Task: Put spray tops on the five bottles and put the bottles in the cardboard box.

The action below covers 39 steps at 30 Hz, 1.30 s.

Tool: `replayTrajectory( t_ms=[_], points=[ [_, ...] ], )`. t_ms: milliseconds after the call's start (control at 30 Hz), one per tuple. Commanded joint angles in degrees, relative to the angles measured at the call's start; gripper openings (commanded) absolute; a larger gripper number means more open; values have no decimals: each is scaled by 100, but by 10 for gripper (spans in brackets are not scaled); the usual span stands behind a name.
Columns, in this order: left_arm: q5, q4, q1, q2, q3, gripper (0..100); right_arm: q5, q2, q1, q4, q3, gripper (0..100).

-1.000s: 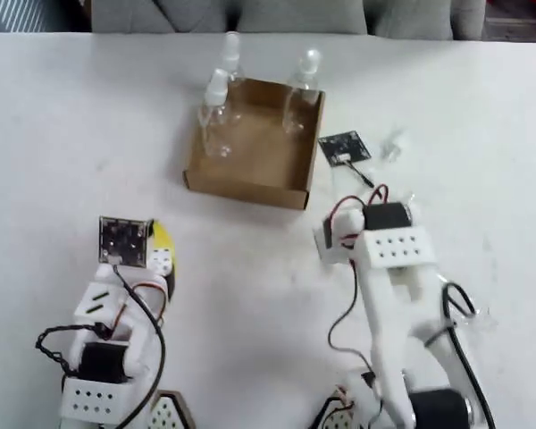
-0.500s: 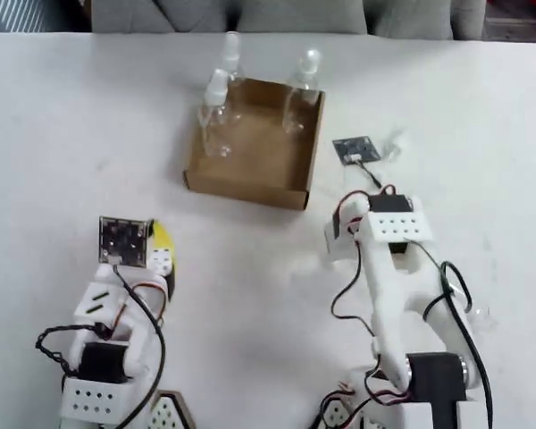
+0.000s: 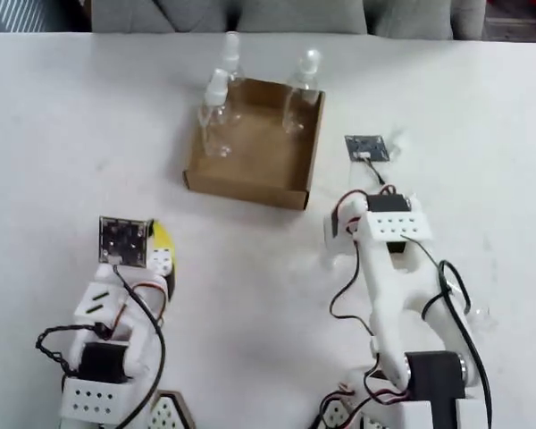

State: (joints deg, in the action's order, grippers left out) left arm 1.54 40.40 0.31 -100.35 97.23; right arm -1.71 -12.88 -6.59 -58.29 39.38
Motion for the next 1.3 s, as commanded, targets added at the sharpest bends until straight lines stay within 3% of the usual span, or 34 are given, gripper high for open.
replayTrajectory(
  t_ms=[0,233,367,567,733,1000,1100,1267],
  points=[
    [-53,-97,-57,-22,0,24,-475,-13,-145,92,-211,170],
    [-53,-97,-57,-13,0,24,-686,945,-180,541,-264,170],
    [-53,-97,-57,-13,0,24,-668,1525,-154,295,-677,165],
    [-53,-97,-57,-13,0,24,-651,1226,-136,48,-809,10],
    [-53,-97,-57,-13,0,24,-615,558,207,-321,-818,15],
    [-53,-97,-57,-13,0,24,62,-1692,505,-1314,-844,15],
    [-53,-97,-57,-13,0,24,598,-2730,66,-1666,-853,15],
    [-53,-97,-75,-13,0,24,2303,-3952,-1305,-2220,-853,15]
  ],
)
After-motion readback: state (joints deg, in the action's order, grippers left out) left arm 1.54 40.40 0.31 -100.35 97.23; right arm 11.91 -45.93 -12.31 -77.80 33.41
